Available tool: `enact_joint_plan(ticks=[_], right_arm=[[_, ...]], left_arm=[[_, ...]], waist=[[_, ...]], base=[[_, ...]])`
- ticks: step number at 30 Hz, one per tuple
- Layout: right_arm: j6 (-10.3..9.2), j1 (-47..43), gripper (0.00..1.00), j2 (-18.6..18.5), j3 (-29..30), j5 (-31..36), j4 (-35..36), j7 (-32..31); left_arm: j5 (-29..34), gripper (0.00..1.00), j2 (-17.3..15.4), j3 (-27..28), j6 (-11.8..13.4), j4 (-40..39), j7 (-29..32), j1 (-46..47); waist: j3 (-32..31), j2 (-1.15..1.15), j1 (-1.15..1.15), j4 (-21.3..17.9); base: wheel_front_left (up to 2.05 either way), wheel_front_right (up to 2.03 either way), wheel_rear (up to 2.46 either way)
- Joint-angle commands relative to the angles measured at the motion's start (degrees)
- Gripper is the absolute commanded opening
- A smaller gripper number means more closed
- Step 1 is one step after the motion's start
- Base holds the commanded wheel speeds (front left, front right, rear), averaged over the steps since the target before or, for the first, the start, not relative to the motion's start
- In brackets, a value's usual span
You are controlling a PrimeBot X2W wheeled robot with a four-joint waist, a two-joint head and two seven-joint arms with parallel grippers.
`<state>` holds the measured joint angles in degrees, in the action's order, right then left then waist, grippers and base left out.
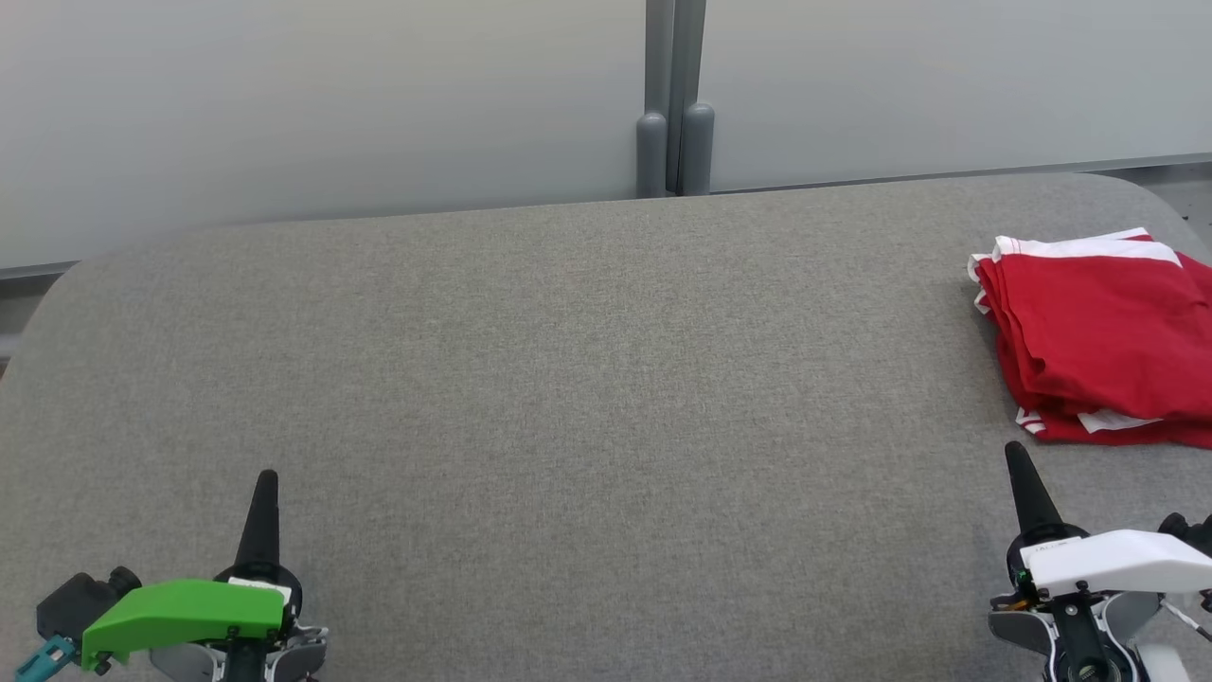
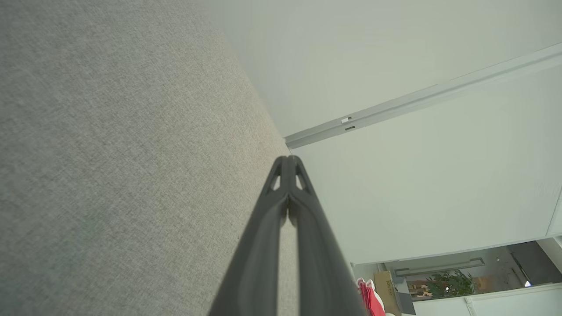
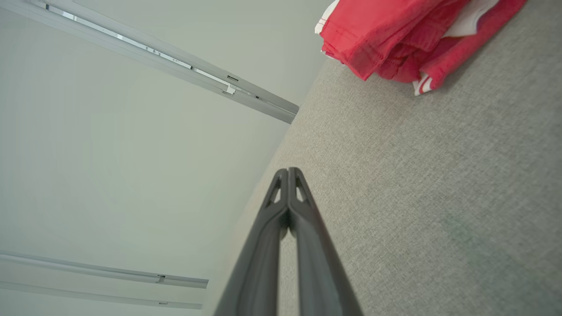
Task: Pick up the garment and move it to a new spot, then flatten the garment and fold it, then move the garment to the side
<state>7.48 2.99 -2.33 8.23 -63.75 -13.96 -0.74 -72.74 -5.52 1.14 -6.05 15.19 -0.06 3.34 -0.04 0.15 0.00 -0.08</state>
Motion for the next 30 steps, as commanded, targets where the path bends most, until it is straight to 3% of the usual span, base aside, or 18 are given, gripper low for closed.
enact_joint_plan(ticks=[1,30], right_arm=[[0.02,1.24,0.0,-0.4,-0.1,-1.47,0.26,-0.35],[0.02,2.97,0.0,-0.59,-0.64,-18.72,-0.21,-4.31]], left_arm=[[-1.23,0.0,0.06,0.45,-0.33,-0.54,0.36,1.5],[-12.9,0.0,1.8,3.34,-1.15,-0.72,4.08,2.87]], waist=[[0.0,-0.09,0.0,0.0],[0.12,-0.12,0.0,0.05]], base=[[0.0,0.0,0.0],[0.0,0.0,0.0]])
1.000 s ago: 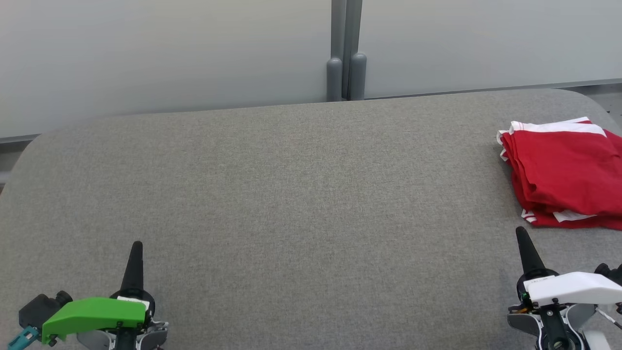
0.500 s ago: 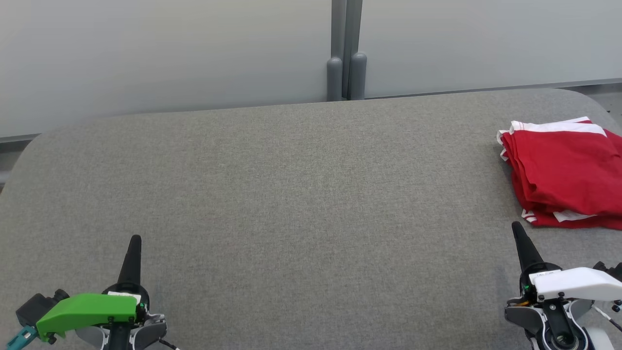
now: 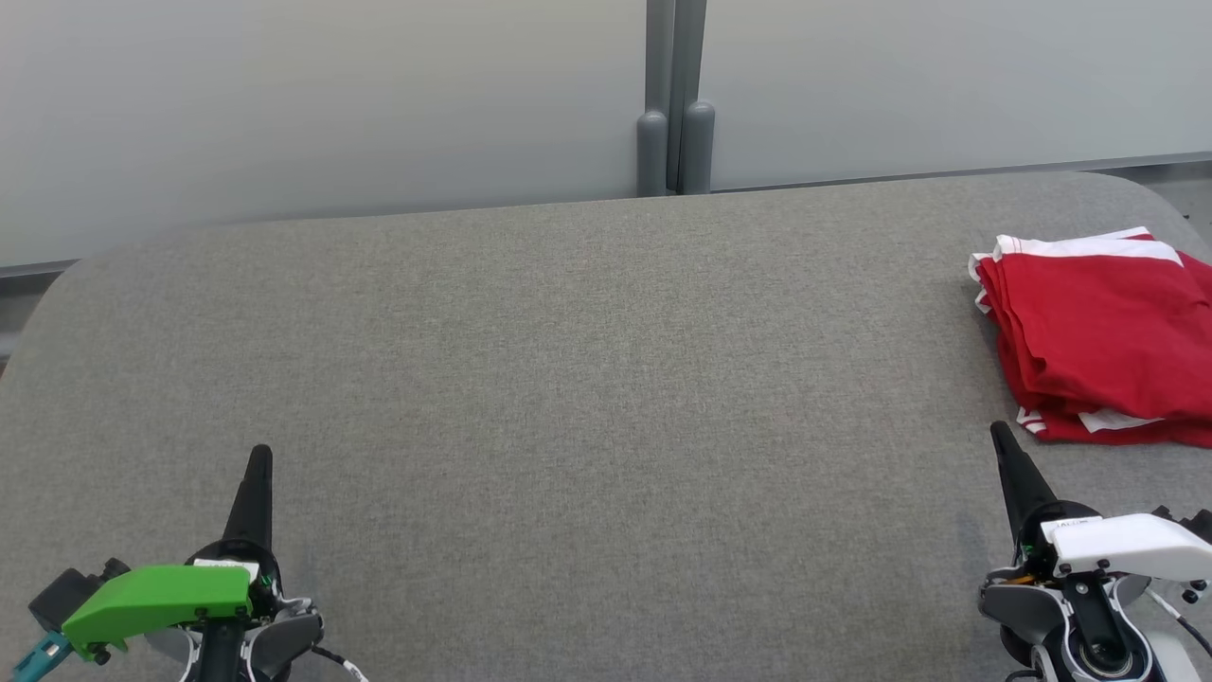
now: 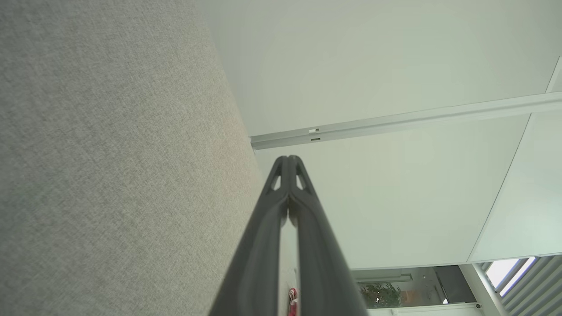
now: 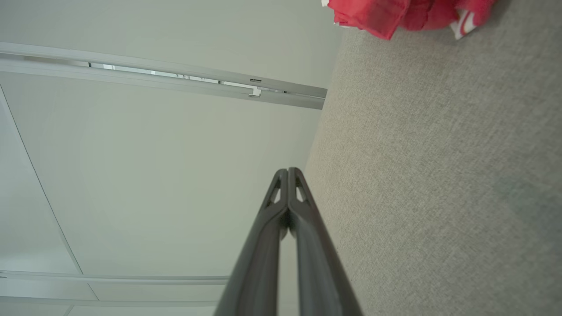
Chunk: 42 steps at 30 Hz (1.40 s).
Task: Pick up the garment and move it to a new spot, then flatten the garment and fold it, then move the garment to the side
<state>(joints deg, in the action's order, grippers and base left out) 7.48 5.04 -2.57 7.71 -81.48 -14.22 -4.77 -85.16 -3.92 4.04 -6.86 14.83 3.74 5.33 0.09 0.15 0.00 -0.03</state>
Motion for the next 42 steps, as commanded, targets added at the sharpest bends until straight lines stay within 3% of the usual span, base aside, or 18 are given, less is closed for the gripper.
enact_joint_plan(ticks=[1,23,42], right_arm=[[0.02,0.99,0.0,-0.37,-0.13,-1.51,0.04,-0.43],[0.02,1.94,0.0,-0.47,-0.4,-11.21,-0.23,-2.66],[0.02,1.91,0.0,-0.46,-0.39,-10.95,-0.22,-2.6]], left_arm=[[-0.79,0.0,0.24,0.52,-0.35,-0.37,0.4,0.96],[-7.43,0.0,1.18,2.08,-0.84,-0.45,2.44,1.82],[-7.29,0.0,1.13,2.02,-0.82,-0.46,2.41,1.77]], waist=[[0.01,-0.13,0.0,0.0],[0.09,-0.15,0.0,0.03],[0.09,-0.15,0.0,0.03]], base=[[0.0,0.0,0.0],[0.0,0.0,0.0],[0.0,0.0,0.0]])
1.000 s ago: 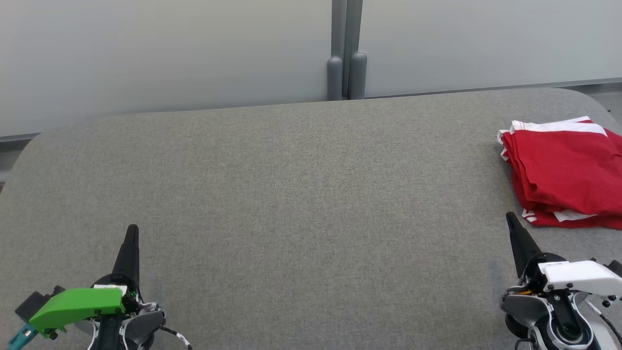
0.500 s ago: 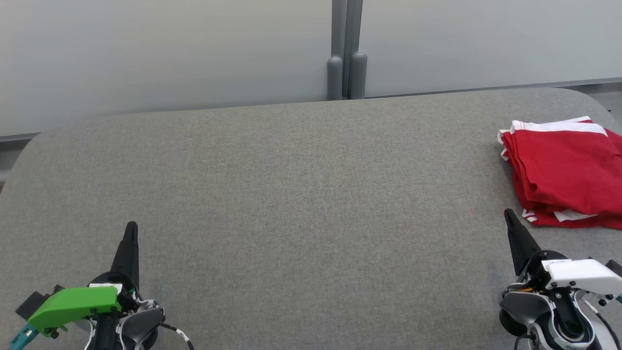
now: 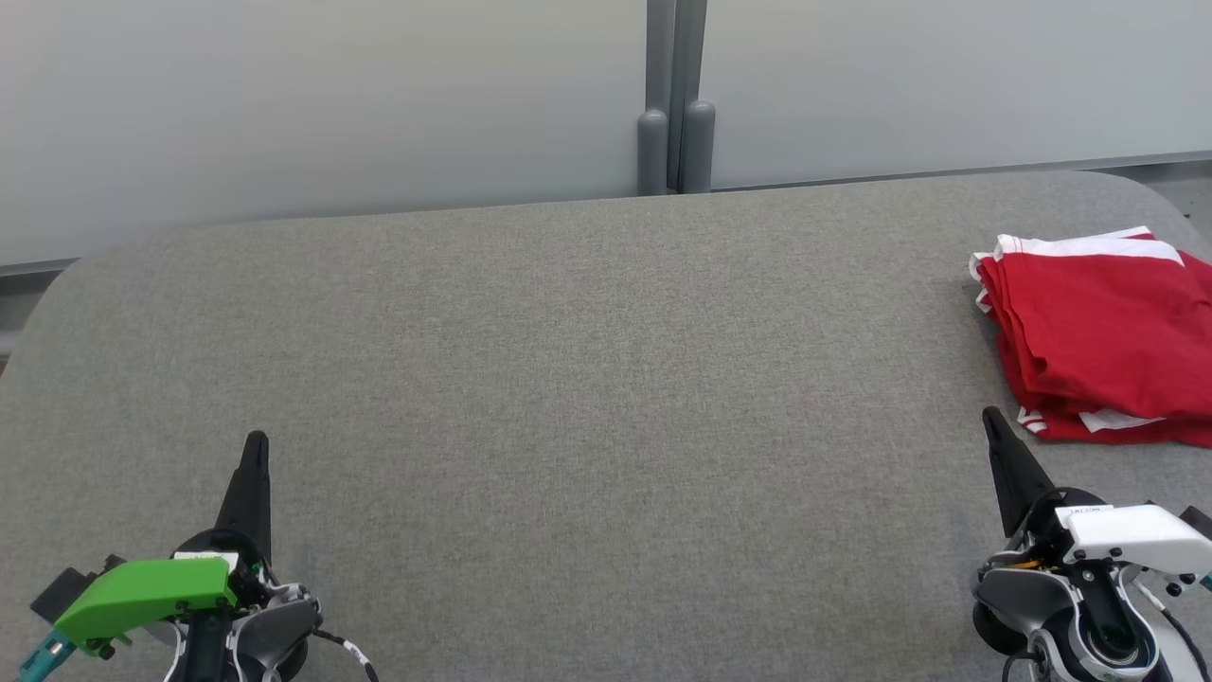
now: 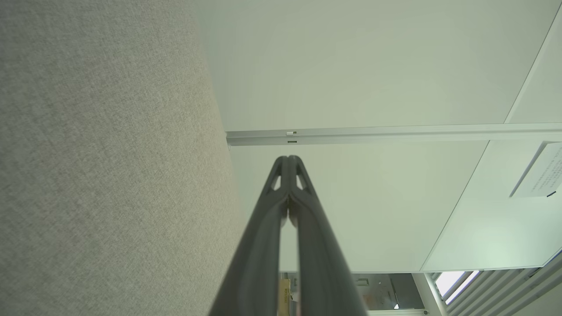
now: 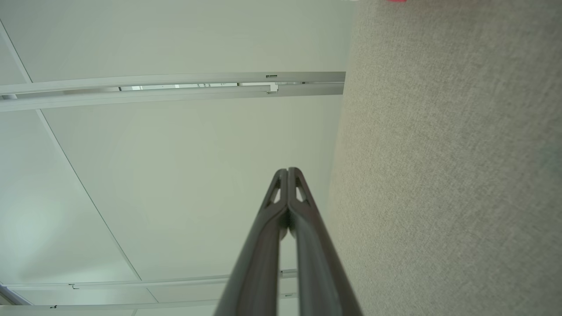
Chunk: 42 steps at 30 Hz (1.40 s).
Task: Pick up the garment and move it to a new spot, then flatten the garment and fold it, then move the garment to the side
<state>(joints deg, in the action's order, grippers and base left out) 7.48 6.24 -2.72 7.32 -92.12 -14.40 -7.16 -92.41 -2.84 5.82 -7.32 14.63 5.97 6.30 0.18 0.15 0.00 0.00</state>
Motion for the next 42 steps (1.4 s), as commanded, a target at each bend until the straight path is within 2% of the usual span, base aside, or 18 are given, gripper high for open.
enact_joint_plan(ticks=[1,42], right_arm=[[0.02,0.71,0.0,-0.31,-0.01,-0.31,-0.04,-0.21],[0.02,0.7,0.0,-0.3,-0.01,-0.31,-0.04,-0.2]], left_arm=[[-0.04,0.0,0.05,0.23,-0.36,-0.26,0.18,0.79],[-0.06,0.0,0.04,0.21,-0.32,-0.27,0.15,0.76]], waist=[[0.0,-0.15,0.0,0.0],[0.0,-0.15,0.0,0.0]], base=[[0.0,0.0,0.0],[0.0,0.0,0.0]])
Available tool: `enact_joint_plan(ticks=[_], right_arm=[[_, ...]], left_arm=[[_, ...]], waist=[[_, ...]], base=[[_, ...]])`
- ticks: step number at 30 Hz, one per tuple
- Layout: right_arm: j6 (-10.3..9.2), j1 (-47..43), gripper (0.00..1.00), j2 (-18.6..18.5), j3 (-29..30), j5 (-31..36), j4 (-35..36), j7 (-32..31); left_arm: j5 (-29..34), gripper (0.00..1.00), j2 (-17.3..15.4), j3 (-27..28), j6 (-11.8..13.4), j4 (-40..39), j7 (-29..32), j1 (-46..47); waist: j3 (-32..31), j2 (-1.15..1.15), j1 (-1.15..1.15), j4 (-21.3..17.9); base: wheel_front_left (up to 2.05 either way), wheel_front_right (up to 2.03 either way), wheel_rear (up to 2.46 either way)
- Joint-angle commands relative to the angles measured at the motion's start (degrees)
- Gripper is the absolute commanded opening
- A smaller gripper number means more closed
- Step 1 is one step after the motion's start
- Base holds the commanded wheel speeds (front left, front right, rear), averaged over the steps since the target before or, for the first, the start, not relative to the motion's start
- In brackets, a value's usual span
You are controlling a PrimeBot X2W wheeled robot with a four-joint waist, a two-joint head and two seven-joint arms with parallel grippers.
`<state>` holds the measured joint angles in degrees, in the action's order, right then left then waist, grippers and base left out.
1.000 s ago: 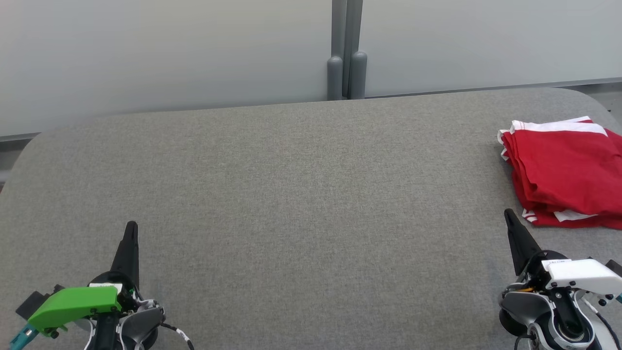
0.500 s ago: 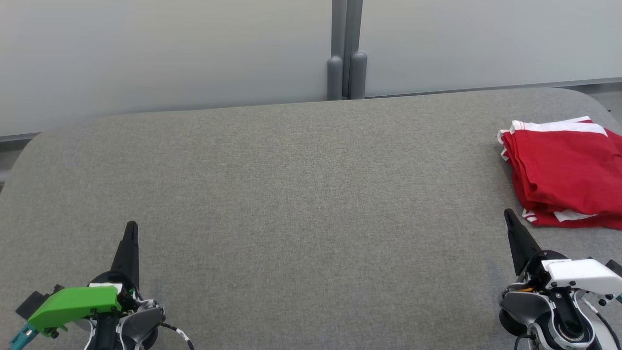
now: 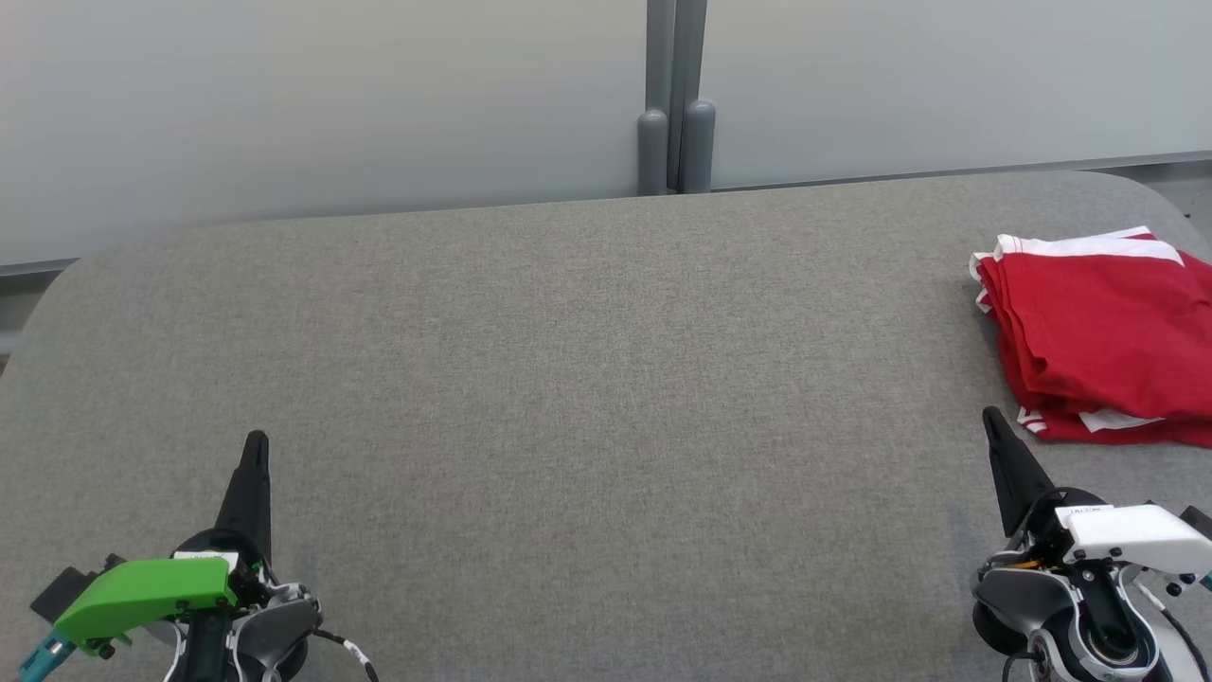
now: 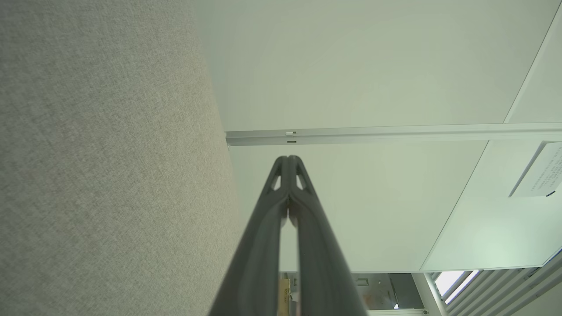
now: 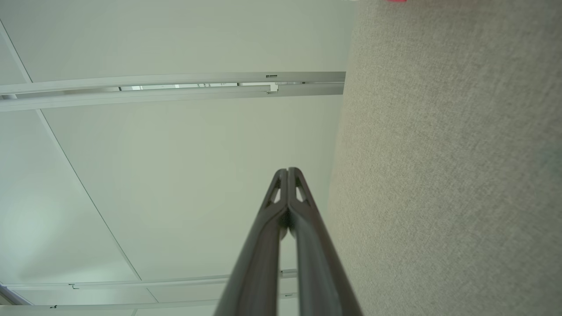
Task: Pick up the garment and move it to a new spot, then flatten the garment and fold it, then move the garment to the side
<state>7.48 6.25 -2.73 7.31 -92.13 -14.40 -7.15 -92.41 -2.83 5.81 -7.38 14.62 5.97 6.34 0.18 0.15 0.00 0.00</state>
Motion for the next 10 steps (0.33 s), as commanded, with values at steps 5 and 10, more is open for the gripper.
enact_joint_plan(ticks=[5,10], right_arm=[[0.02,0.69,0.0,-0.29,0.0,-0.3,-0.04,-0.21],[0.02,0.69,0.0,-0.29,0.0,-0.3,-0.04,-0.21]], left_arm=[[-0.06,0.0,0.03,0.22,-0.27,-0.26,0.15,0.71],[-0.06,0.0,0.03,0.22,-0.27,-0.27,0.15,0.71]], waist=[[0.0,-0.15,0.0,0.0],[0.0,-0.15,0.0,0.0]], base=[[0.0,0.0,0.0],[0.0,0.0,0.0]])
